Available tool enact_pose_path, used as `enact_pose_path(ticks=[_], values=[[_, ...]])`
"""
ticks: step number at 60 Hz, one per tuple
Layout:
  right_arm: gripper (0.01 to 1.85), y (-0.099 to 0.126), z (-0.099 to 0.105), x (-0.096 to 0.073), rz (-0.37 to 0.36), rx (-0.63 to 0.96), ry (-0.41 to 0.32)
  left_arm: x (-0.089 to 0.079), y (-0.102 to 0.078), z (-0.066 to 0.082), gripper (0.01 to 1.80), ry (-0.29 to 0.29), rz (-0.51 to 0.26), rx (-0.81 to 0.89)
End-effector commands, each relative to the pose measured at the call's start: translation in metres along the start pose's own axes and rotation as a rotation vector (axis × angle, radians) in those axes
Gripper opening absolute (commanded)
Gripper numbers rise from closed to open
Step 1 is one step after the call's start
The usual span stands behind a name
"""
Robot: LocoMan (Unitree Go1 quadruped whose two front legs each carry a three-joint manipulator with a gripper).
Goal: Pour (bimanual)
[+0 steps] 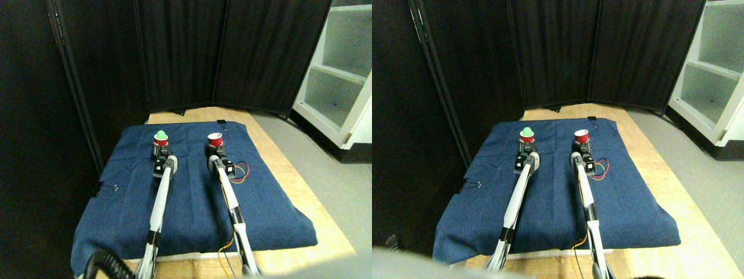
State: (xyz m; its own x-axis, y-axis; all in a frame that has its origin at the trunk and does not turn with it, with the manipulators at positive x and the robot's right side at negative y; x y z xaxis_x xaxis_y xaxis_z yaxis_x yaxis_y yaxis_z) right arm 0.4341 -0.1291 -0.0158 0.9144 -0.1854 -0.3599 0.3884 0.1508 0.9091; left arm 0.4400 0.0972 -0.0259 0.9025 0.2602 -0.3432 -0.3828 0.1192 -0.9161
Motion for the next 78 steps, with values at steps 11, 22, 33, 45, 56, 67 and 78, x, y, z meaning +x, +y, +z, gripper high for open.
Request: enact_pose_path(ticks=[11, 22, 33, 45, 56, 67, 78], values=[[0.33, 0.002, 0.000, 0.000, -0.027, 0.051, -0.003, 0.000, 0.002, -0.002, 0.33, -0.018, 0.009, -0.018], [1.06, 0.002, 0.005, -0.005, -0.139, 0.068, 0.113, -0.007, 0.006, 0.001, 1.02, 0.065, 0.093, 0.072], [1.46, 0.003, 0.006, -0.012, -0.183, 0.105, 0.130, -0.012, 0.006, 0.003, 1.29, 0.083, 0.114, 0.089], [1.60, 0.004, 0.007, -0.018, -0.185, 0.113, 0.128, -0.018, 0.006, 0.006, 1.39, 0.091, 0.118, 0.085], [1.52, 0.009, 0.007, -0.027, -0.171, 0.127, 0.138, -0.020, 0.006, 0.013, 1.36, 0.091, 0.110, 0.084], [1.48, 0.014, 0.008, -0.033, -0.150, 0.118, 0.168, -0.028, 0.003, 0.018, 1.28, 0.086, 0.094, 0.082], [1.48, 0.014, 0.009, -0.045, -0.127, 0.116, 0.174, -0.041, 0.001, 0.025, 1.24, 0.103, 0.037, 0.030]])
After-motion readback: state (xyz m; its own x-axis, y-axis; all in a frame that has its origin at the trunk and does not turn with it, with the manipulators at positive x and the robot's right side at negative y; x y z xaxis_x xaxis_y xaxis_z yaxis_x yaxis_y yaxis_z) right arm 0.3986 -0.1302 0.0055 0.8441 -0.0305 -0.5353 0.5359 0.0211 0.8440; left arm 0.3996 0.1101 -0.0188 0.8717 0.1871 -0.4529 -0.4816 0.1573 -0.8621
